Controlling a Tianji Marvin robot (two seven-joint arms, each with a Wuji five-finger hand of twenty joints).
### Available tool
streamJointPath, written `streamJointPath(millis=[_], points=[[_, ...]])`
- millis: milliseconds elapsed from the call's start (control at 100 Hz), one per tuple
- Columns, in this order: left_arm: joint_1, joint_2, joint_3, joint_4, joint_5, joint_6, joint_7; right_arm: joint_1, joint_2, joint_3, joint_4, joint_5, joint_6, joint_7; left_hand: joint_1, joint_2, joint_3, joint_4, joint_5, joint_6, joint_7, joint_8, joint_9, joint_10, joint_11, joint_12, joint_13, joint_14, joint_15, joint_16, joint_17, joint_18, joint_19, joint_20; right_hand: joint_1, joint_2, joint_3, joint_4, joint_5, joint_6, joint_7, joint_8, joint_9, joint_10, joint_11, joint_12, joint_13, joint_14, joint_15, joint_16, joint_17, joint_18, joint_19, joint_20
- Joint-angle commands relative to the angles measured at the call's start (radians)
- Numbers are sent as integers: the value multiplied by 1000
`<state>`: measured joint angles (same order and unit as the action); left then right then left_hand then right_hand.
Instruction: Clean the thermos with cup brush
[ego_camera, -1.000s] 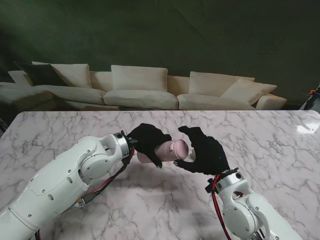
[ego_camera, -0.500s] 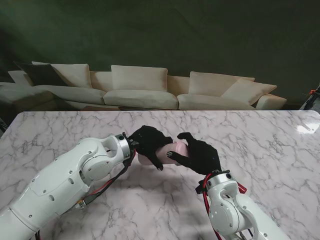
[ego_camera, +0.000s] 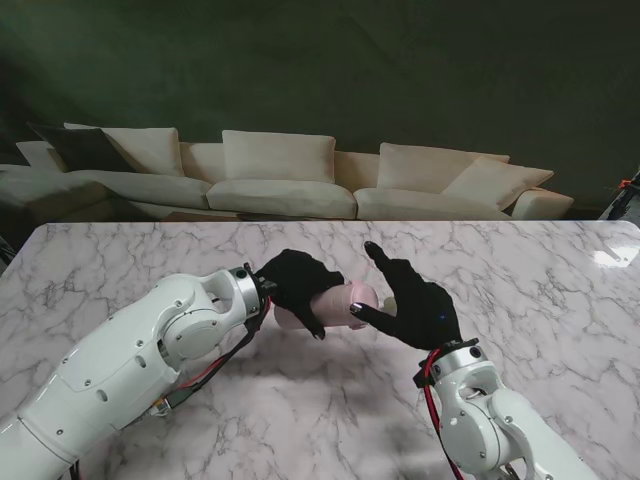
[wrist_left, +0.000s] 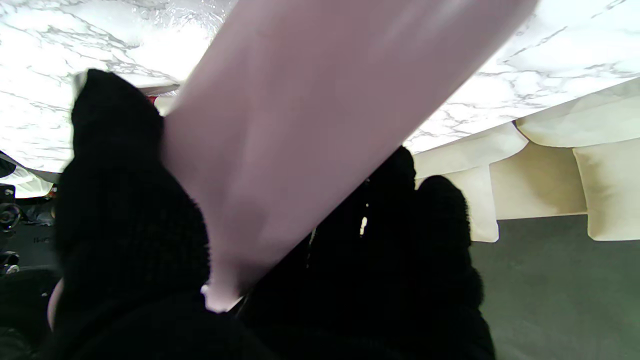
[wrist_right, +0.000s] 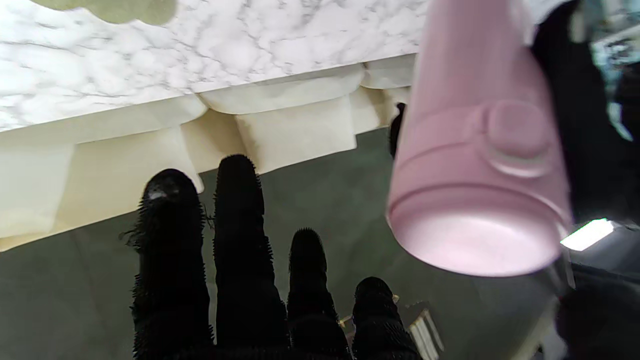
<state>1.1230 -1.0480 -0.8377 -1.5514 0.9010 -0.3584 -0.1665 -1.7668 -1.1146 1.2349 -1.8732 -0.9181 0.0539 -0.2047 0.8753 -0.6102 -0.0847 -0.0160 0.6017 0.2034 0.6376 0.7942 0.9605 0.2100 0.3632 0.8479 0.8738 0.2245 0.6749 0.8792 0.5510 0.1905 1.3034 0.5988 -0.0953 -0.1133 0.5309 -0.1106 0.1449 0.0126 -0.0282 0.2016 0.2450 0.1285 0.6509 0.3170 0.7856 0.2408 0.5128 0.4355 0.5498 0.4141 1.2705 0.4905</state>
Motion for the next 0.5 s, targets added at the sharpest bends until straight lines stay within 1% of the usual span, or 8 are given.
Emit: streamJointPath(millis=[0, 50, 170, 220, 260, 290, 340, 490], points=[[-1, 0, -8, -15, 3, -5, -11, -15, 7, 33, -3, 22, -89, 1, 260, 279, 526, 110, 80, -201, 165, 69, 71, -78, 130, 59, 33, 11, 54, 8, 3, -52, 33, 24, 107, -28, -53, 25, 25, -8, -29, -171, -73, 6, -54, -26, -53, -30, -48, -39, -38, -78, -53, -32], [2, 0, -12, -17, 5, -7, -11, -19, 9, 59, 5, 27, -165, -1, 260, 279, 526, 110, 81, -200, 166, 69, 71, -78, 130, 60, 32, 10, 54, 8, 3, -52, 33, 24, 185, -44, -58, 38, 27, -4, -39, -221, -74, 7, -78, -36, -56, -49, -61, -54, -31, -117, -68, -42], [9, 1, -20, -19, 11, -11, -8, -26, 22, 121, 19, 11, -340, 27, 260, 279, 527, 111, 81, -201, 166, 69, 71, -78, 130, 60, 34, 10, 55, 9, 3, -53, 33, 24, 462, -175, 35, 111, 28, -44, -33, -219, -72, 7, -159, -68, -67, -83, -87, -80, -10, -147, -99, -66], [11, 2, -23, -20, 13, -12, -8, -25, 27, 139, 23, 6, -393, 47, 259, 279, 527, 110, 80, -200, 165, 69, 72, -78, 130, 60, 33, 11, 54, 9, 3, -52, 33, 24, 538, -257, 195, 199, 26, -87, -22, -209, -72, 1, -205, -83, -78, -95, -93, -89, -18, -144, -114, -78], [13, 2, -25, -20, 14, -13, -9, -24, 30, 148, 25, -6, -420, 53, 259, 278, 527, 111, 81, -200, 166, 69, 72, -77, 130, 59, 33, 11, 54, 8, 3, -52, 33, 24, 537, -321, 418, 244, 26, -116, -20, -206, -70, -1, -227, -89, -84, -103, -95, -92, -24, -140, -122, -83], [13, 2, -26, -21, 15, -14, -10, -22, 33, 154, 27, -19, -439, 55, 260, 279, 527, 111, 81, -201, 166, 69, 72, -77, 130, 59, 33, 11, 54, 8, 3, -52, 33, 24, 550, -357, 548, 240, 26, -139, -15, -201, -70, -2, -232, -89, -85, -111, -93, -92, -28, -134, -129, -86], [14, 3, -28, -21, 16, -16, -11, -17, 37, 162, 29, -34, -461, 65, 259, 279, 527, 111, 80, -201, 165, 69, 71, -79, 130, 59, 33, 10, 54, 8, 3, -52, 33, 24, 601, -388, 661, 232, 26, -177, -13, -195, -71, -5, -247, -96, -97, -121, -93, -92, -43, -126, -142, -89], [15, 3, -32, -22, 18, -24, -10, 12, 48, 166, 43, -109, -487, 67, 259, 278, 527, 111, 80, -201, 165, 69, 71, -79, 130, 60, 34, 10, 55, 9, 3, -52, 33, 24, 778, -451, 764, 152, 22, -328, 3, -82, -69, -21, -271, -104, -122, -155, -77, -86, -78, -102, -154, -77]])
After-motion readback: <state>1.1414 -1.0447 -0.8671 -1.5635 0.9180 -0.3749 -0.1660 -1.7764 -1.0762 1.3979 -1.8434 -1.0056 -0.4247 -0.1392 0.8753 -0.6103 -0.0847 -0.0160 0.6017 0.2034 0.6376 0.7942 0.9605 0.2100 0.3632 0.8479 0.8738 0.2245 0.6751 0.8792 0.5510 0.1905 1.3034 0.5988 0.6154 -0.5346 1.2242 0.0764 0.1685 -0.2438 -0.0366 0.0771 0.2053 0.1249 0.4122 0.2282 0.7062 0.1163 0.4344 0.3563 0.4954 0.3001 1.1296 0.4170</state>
